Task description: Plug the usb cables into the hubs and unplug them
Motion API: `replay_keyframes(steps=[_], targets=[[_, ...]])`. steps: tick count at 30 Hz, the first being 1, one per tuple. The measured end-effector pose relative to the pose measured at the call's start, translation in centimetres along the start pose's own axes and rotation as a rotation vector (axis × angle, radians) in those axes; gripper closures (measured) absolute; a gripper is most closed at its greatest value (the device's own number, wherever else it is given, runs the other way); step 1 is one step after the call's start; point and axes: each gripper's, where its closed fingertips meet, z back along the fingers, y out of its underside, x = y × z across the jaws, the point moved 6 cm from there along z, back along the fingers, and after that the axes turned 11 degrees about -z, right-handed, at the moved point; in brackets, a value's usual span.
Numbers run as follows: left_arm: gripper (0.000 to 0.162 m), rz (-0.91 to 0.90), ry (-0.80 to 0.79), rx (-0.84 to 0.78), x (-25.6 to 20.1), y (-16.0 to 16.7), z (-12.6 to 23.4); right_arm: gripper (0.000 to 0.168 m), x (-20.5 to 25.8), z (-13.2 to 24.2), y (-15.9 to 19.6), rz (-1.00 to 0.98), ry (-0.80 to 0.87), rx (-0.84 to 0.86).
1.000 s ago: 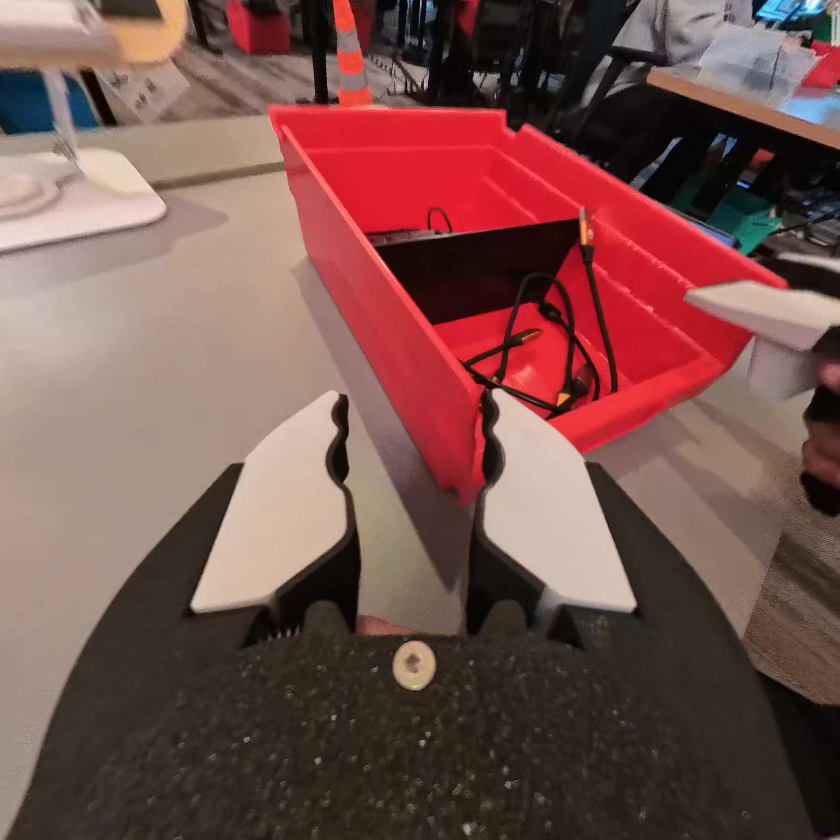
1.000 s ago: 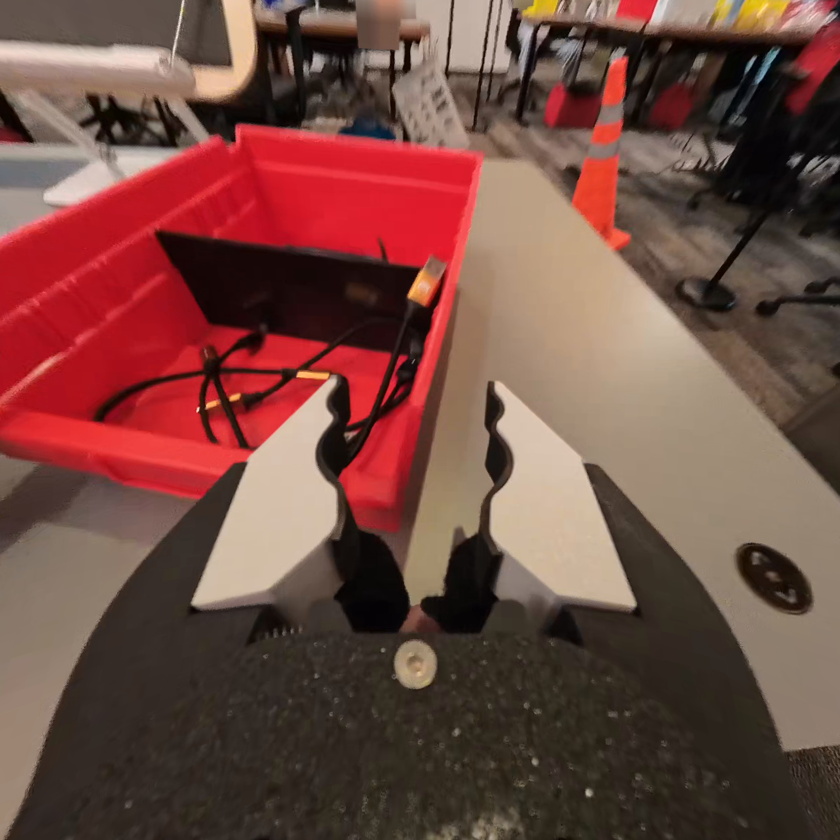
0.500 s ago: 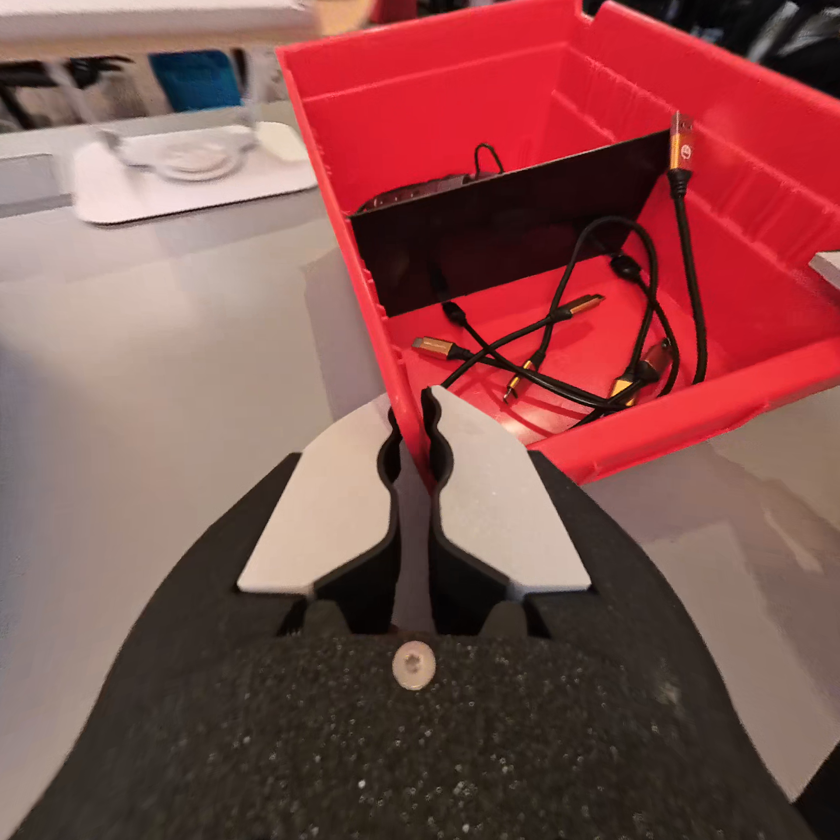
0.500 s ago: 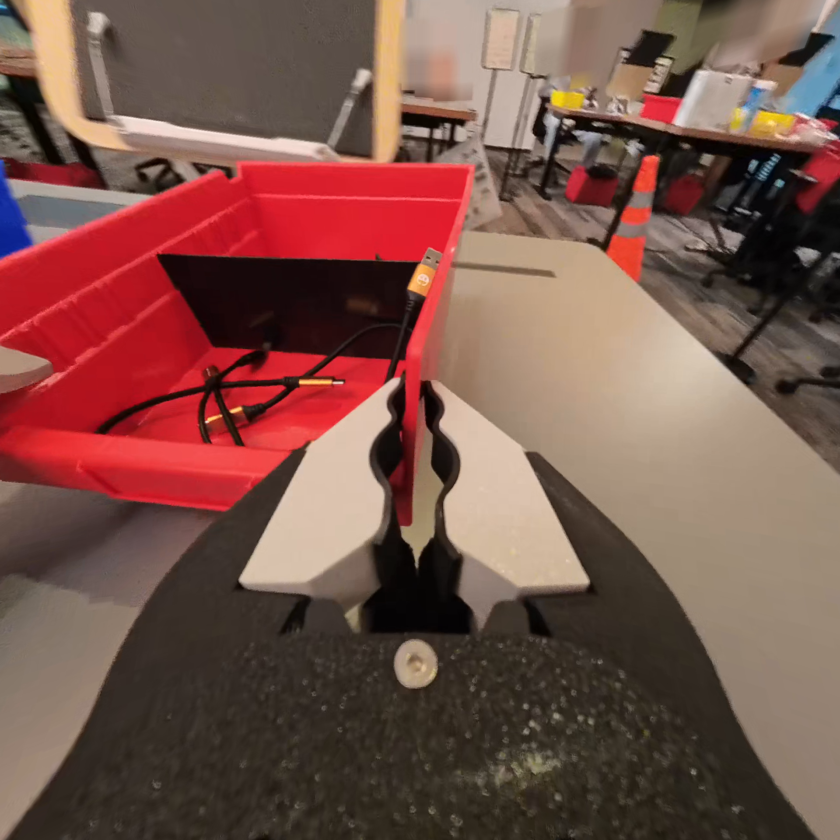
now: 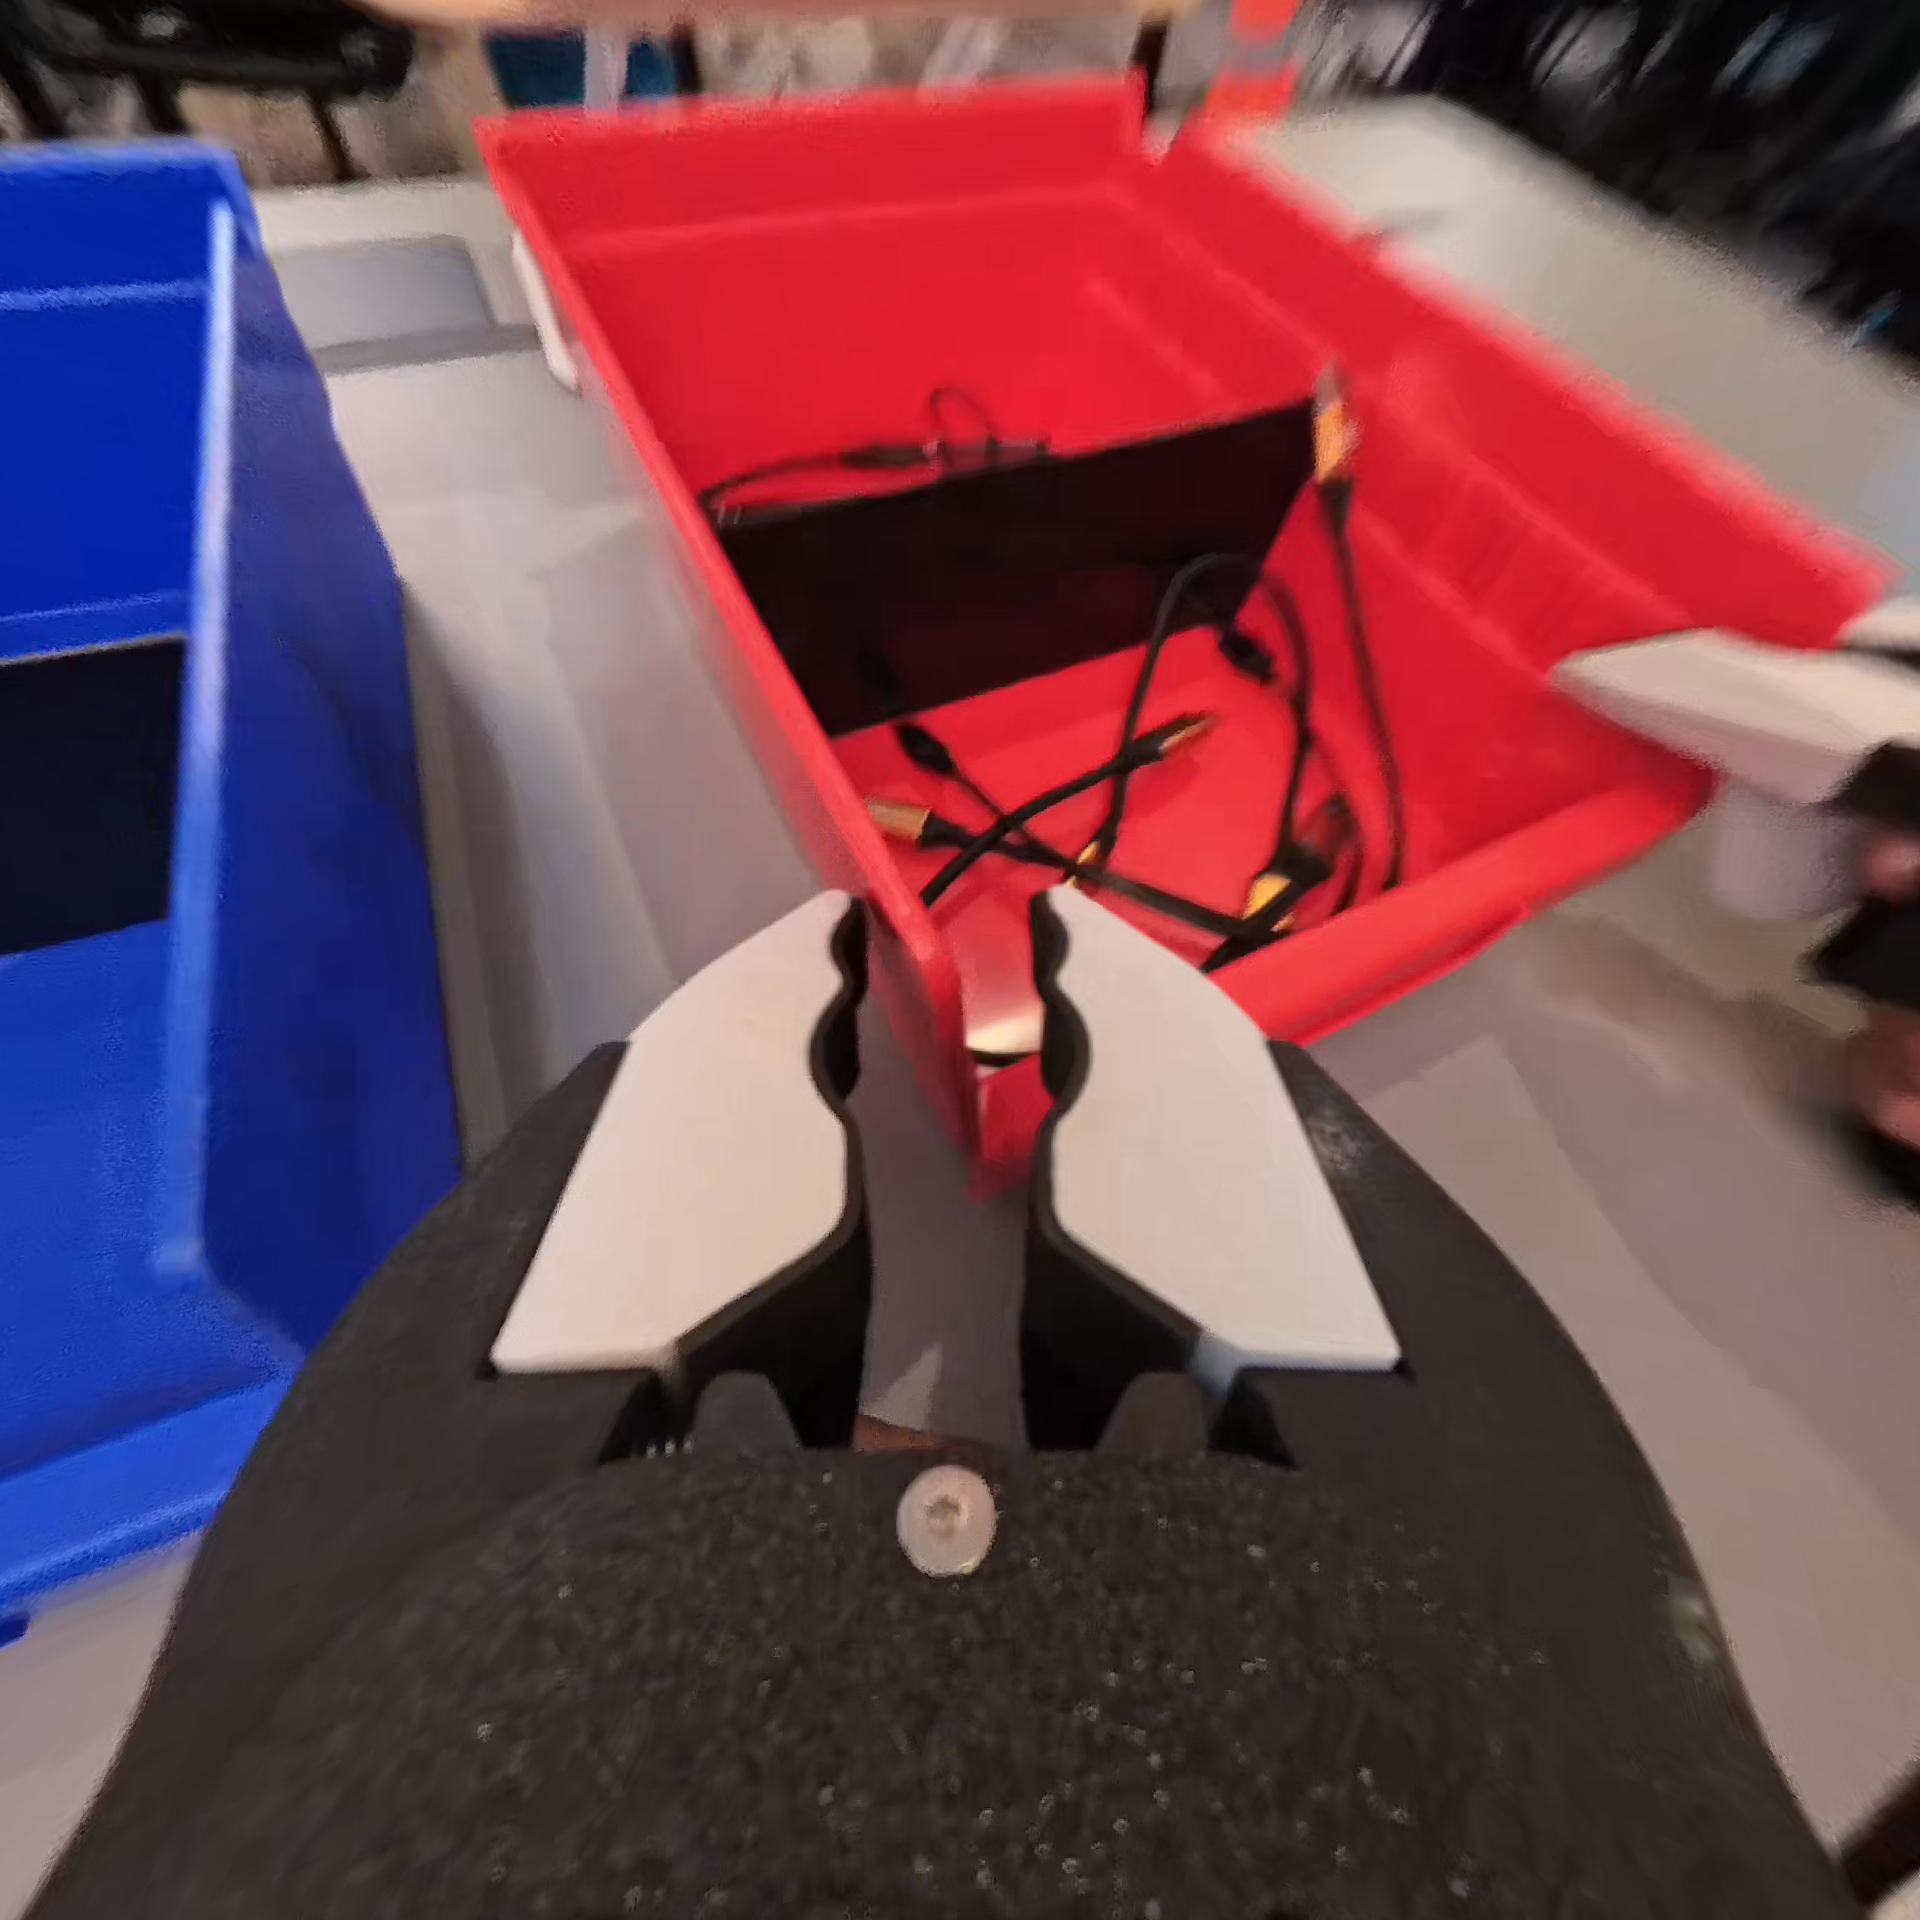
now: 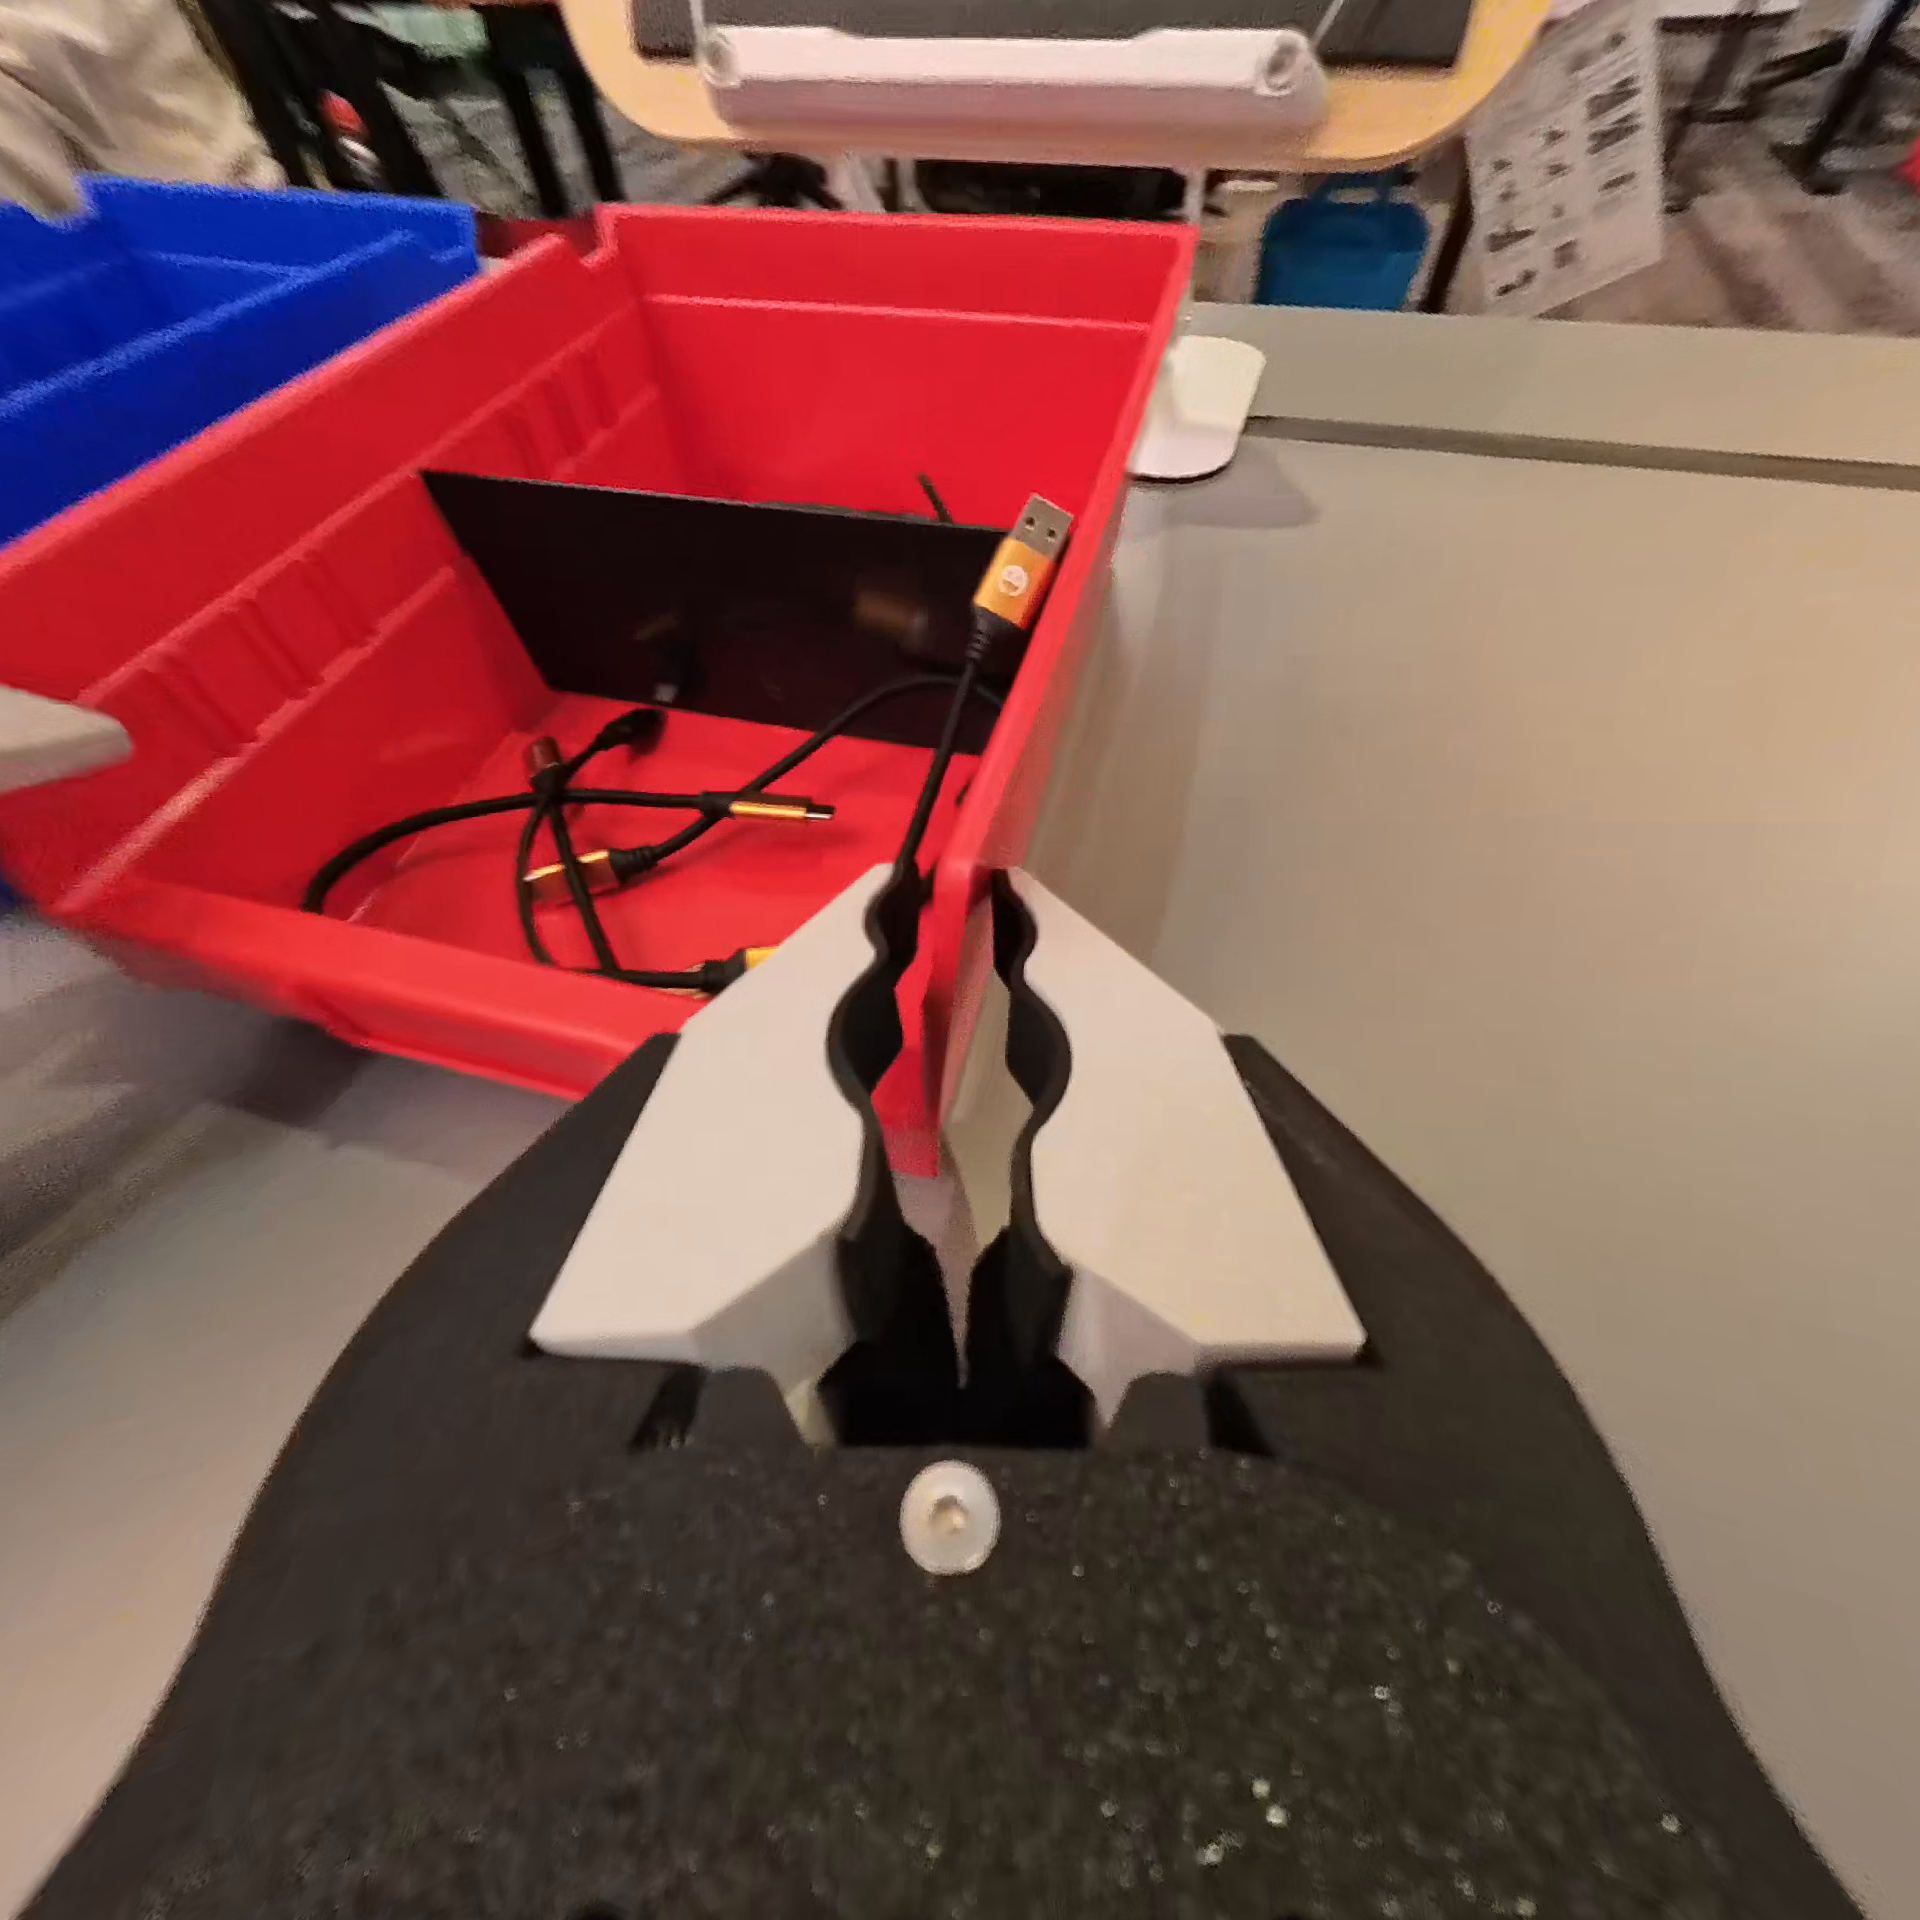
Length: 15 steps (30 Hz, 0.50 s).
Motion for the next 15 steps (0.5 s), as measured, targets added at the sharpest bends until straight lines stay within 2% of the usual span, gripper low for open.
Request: replay_keyframes(steps=[1,3,5,8,10,13,15], targets=[[0.124,0.037,0.012,-0.076,0.3,-0.6,1.2,0.156,-0.1,0.5,0.0,-0.015,-0.039,-0.004],[0.123,0.076,0.008,-0.205,1.7,-1.5,4.2,0.152,-0.1,1.6,-0.2,-0.025,-0.111,-0.022],[0.117,0.076,-0.064,-0.247,4.4,-1.0,7.6,0.150,-0.1,2.6,-0.6,-0.008,-0.126,-0.056],[0.115,0.105,-0.290,-0.177,11.0,2.6,13.0,0.144,0.8,4.3,-1.5,0.082,-0.140,-0.148],[0.113,0.150,-0.398,-0.077,15.5,5.6,15.5,0.144,2.9,5.1,-1.4,0.147,-0.210,-0.186],[0.110,0.183,-0.403,0.050,20.2,8.0,16.3,0.147,5.4,6.3,-1.1,0.256,-0.186,-0.247],[0.112,0.166,-0.403,0.072,22.3,8.3,15.5,0.147,8.0,6.9,-0.8,0.316,-0.262,-0.266]])
